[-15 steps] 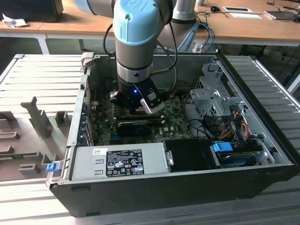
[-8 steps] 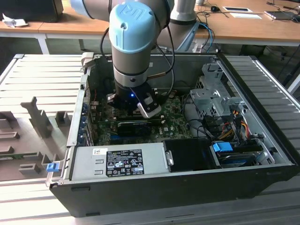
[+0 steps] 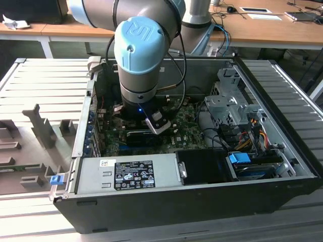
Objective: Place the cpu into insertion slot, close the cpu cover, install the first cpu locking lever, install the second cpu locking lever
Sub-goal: 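Install the second cpu locking lever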
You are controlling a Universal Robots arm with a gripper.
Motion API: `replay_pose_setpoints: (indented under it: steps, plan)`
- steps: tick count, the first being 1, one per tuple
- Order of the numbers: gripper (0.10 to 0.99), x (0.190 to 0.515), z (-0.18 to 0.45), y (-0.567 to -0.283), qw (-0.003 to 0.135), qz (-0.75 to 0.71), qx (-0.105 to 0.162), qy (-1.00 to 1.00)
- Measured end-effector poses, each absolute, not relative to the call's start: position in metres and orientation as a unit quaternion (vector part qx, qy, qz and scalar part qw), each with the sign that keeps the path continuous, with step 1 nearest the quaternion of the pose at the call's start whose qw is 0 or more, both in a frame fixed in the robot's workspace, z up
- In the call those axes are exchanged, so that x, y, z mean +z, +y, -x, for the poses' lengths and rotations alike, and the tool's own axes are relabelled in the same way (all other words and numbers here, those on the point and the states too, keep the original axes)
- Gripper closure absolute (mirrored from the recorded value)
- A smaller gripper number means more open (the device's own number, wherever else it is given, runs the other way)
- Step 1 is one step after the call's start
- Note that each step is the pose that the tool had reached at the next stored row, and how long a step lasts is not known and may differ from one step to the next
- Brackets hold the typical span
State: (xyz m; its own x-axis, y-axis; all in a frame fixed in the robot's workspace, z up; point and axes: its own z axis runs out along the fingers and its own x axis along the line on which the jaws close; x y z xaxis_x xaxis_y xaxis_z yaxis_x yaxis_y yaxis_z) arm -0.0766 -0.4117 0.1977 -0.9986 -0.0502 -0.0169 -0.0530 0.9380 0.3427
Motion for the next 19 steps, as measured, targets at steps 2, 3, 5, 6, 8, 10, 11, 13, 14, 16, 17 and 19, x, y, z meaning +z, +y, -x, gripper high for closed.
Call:
replay_pose_setpoints:
  steps: [2,3,5,6,8,10,11,13,14,16,17,19]
  plan:
    - [0.98,0.196,0.077,-0.411,0.004,0.026,0.176,0.984]
    - [0.98,0.196,0.077,-0.411,0.004,0.026,0.177,0.984]
    - [0.98,0.195,0.077,-0.41,0.004,0.026,0.178,0.984]
    - [0.98,0.194,0.077,-0.41,0.004,0.026,0.178,0.984]
    - [0.98,0.193,0.078,-0.409,0.004,0.026,0.18,0.983]
    - [0.98,0.193,0.079,-0.409,0.004,0.026,0.18,0.983]
    - [0.98,0.193,0.079,-0.409,0.004,0.026,0.18,0.983]
    - [0.98,0.196,0.079,-0.409,0.004,0.026,0.18,0.983]
    - [0.98,0.198,0.079,-0.409,0.004,0.026,0.18,0.983]
    - [0.98,0.2,0.079,-0.409,0.004,0.026,0.18,0.983]
    - [0.98,0.203,0.079,-0.409,0.004,0.026,0.18,0.983]
    - [0.98,0.211,0.079,-0.409,0.004,0.026,0.18,0.983]
